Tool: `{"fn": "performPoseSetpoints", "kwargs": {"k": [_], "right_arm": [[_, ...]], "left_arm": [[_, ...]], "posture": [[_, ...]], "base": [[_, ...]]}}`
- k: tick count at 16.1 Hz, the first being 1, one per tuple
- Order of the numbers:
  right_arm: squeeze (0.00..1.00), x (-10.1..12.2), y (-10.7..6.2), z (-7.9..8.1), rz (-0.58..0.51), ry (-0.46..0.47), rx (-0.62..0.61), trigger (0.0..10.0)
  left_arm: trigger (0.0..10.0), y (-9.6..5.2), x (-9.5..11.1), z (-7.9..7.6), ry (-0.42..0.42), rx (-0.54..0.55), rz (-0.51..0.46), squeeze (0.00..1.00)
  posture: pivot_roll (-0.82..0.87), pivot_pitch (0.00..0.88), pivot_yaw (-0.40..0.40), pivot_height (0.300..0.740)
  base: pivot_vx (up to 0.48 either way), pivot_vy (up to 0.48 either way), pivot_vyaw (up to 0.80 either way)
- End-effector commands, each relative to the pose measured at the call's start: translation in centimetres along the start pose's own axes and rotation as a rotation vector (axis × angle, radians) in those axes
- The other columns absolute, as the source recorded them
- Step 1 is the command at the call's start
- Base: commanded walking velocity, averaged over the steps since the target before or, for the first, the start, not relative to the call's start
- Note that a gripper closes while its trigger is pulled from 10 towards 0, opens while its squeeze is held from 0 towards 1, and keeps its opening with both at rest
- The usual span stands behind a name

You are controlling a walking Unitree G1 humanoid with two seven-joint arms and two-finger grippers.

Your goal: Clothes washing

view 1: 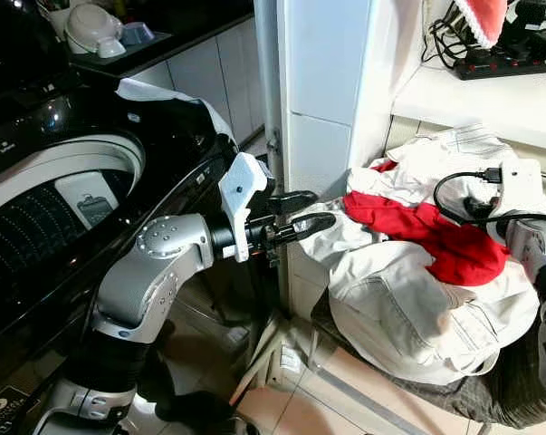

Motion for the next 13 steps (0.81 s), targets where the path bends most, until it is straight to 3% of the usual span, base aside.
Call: {"fn": "performPoseSetpoints", "kwargs": {"k": [1, 7, 10, 13], "right_arm": [[0.0, 0.2, 0.0, -0.1, -0.003, 0.007, 0.01, 0.0], [0.0, 1.5, -0.3, -0.8, -0.062, -0.027, 0.008, 0.0], [0.0, 3.3, -0.8, -1.4, -0.121, -0.019, 0.028, 0.0], [0.0, 6.7, -2.1, -2.0, -0.263, 0.08, 0.095, 0.0]], "left_arm": [[10.0, -0.1, 0.1, -0.3, 0.01, -0.009, 0.009, 0.0], [10.0, -0.1, 0.1, 0.2, 0.009, 0.013, 0.0, 0.0], [10.0, -0.1, 0.6, 0.6, 0.02, 0.047, -0.033, 0.0], [10.0, -0.2, 1.4, 1.1, 0.021, 0.086, -0.094, 0.0]], "posture": [[-0.02, 0.0, 0.119, 0.74], [-0.03, 0.0, 0.12, 0.74], [-0.03, 0.0, 0.113, 0.74], [-0.03, 0.0, 0.106, 0.74]], "base": [[0.0, 0.0, 0.0], [0.0, 0.0, 0.0], [0.0, 0.0, 0.0], [0.0, 0.0, 0.0]]}}
Point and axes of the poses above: a point about 5 cm out from each wrist's last joint towards the gripper, its own y axis pointing out of the wrist towards the gripper, its own x axis along the axis of the wrist's last joint, z = x × y, the point moved 2 cm from there along y, pointing out of the wrist towards the gripper, and after that the axes turned 13 degrees about -y, right-handed, at the moved point
